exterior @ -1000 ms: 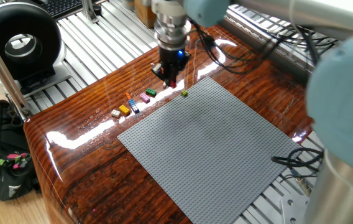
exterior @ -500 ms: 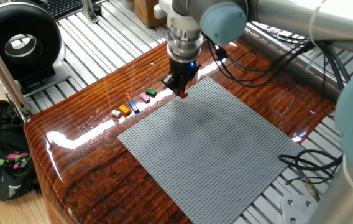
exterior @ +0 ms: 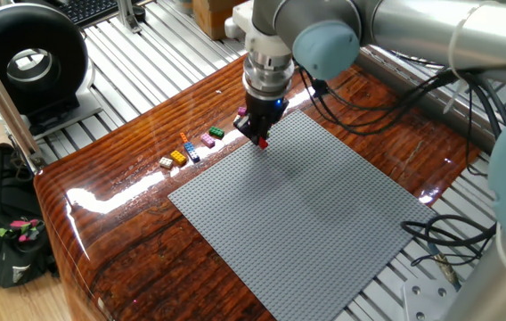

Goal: Build with small Lego blocks

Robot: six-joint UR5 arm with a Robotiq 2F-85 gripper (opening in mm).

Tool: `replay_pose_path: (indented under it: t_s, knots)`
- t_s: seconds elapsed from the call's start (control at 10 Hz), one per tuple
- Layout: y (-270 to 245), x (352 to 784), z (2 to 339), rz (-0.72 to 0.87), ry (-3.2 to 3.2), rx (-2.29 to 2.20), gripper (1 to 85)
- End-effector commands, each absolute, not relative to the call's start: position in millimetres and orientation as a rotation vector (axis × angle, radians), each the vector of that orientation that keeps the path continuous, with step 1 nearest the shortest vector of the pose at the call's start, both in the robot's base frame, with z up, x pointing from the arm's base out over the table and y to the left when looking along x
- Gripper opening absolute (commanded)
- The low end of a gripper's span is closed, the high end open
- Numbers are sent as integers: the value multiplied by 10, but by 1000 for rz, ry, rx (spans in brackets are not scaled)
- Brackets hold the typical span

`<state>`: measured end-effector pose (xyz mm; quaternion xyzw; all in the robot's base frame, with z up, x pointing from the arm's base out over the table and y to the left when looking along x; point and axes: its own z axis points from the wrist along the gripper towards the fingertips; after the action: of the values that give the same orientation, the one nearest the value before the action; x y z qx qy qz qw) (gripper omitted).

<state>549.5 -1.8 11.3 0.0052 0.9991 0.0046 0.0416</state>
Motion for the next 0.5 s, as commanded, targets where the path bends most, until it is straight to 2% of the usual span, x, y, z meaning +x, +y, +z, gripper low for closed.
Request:
replay_pose_path:
  t_s: [0.0, 0.4]
  knots:
    - [-23, 5460, 55, 25, 3057, 10, 10]
    - [-24, 5503, 69, 30, 3054, 8, 10]
